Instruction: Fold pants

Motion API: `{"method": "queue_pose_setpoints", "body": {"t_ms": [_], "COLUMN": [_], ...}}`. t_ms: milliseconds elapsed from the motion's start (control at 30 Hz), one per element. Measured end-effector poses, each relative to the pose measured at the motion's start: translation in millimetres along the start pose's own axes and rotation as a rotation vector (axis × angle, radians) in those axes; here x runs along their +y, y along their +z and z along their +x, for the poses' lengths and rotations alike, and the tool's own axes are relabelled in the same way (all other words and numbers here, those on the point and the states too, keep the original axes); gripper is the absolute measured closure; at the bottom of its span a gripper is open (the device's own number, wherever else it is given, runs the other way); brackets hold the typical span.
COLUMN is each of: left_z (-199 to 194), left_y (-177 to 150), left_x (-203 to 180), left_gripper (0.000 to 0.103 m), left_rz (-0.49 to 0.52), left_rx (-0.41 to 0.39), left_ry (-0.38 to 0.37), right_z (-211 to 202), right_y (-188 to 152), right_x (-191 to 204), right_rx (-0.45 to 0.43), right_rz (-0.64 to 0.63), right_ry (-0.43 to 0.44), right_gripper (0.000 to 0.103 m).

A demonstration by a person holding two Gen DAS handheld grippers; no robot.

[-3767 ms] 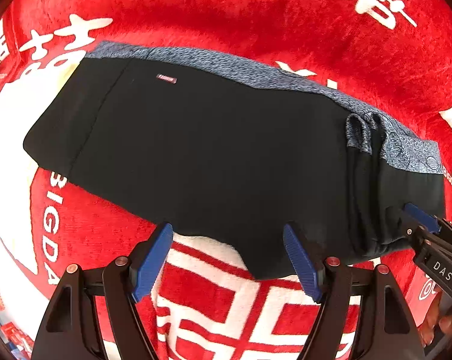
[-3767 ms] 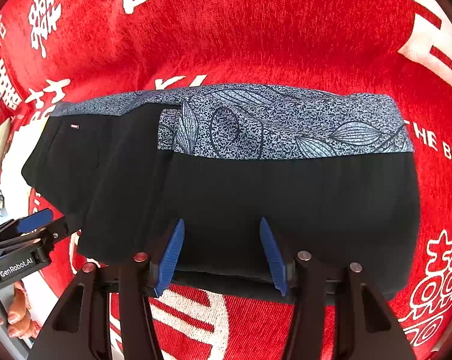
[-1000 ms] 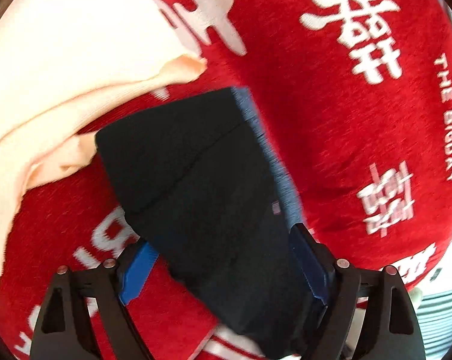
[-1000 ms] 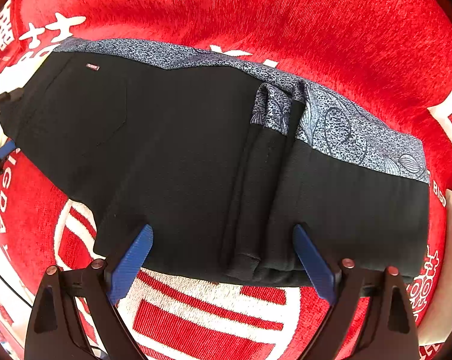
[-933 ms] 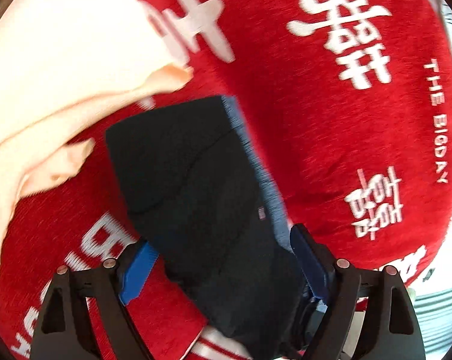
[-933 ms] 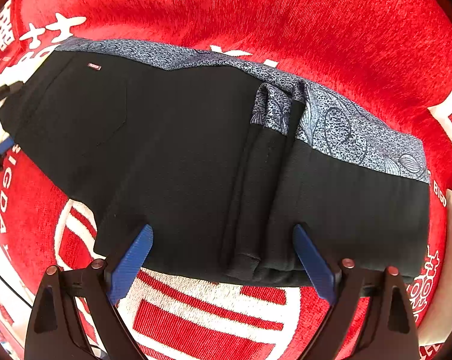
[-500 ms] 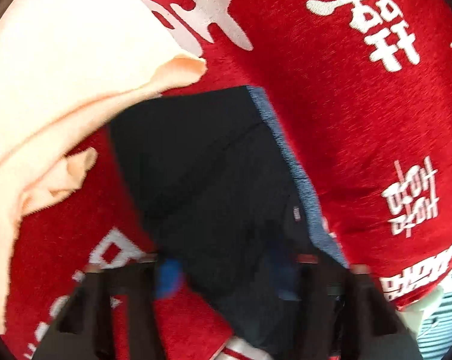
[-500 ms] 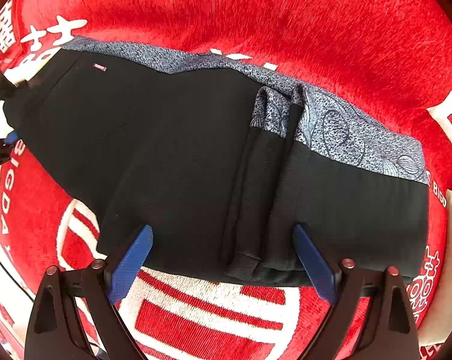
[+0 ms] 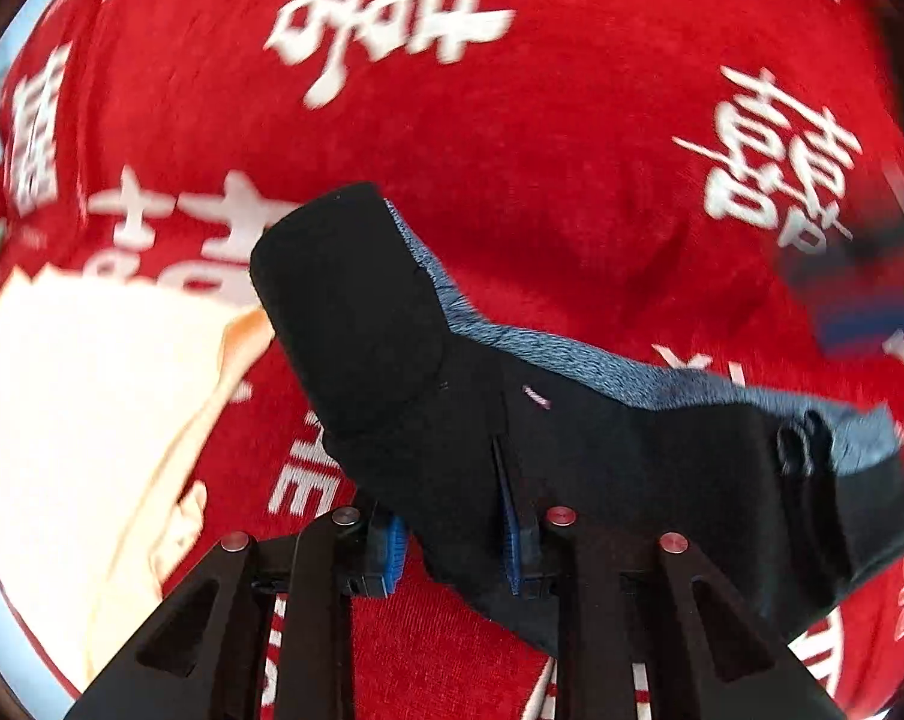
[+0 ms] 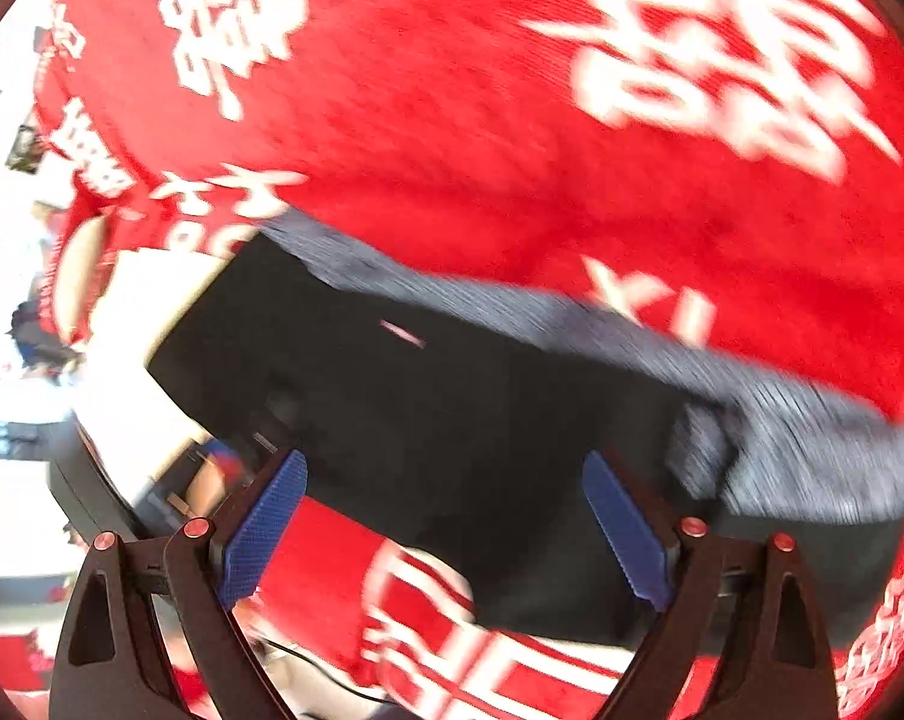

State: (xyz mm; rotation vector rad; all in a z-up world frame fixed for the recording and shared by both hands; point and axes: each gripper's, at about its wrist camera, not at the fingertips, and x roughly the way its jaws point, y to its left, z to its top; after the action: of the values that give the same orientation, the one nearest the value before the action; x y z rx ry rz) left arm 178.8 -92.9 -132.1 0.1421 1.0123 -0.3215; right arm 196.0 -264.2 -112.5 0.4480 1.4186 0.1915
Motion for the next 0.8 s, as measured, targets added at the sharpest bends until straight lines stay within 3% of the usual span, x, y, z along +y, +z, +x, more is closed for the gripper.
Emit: {"method": "queue_pose_setpoints", "body": {"t_ms": [100, 200, 300, 500, 567, 600, 633, 800], "left_z": [-3, -8, -13, -25, -26, -25, -26, -49], "left_y": [3, 6, 7, 7, 7, 6, 6, 14], "left_x": [-10, -17, -27, -43, -48, -49, -50, -70], "left_gripper": [0.077, 0.077, 0.077, 0.077, 0.077, 0.077, 0.077, 0.077], "left_rz": [0.041, 0.068, 0.106, 0.16, 0.172, 0.171, 0.169, 0.193], "left_rx": [-0.012, -0.02, -0.033, -0.066, -0.061, -0.048, -0.048, -0.078], "left_ry": [0.019, 0.032, 0.043, 0.054, 0.059, 0.054, 0.047, -0.002], "right_z": [11, 35, 65, 101, 107, 104, 98, 54], "right_y": [35, 62, 75, 77, 72, 70, 69, 57], "right_x": [36, 75, 102, 121, 114, 109, 102, 74], "right_rx": [0.061, 0.179, 0.299, 0.415, 0.448, 0.434, 0.416, 0.28], "right_rz": [-0.063, -0.146, -0.207, -0.286, -0.287, -0.287, -0.278, -0.239], "right_ry": [0.054, 0.08, 0.039, -0.056, -0.099, -0.128, -0.122, -0.02], "right_gripper": [0.008, 0.007, 0.007, 0.008, 0.031, 0.062, 0.079, 0.085]}}
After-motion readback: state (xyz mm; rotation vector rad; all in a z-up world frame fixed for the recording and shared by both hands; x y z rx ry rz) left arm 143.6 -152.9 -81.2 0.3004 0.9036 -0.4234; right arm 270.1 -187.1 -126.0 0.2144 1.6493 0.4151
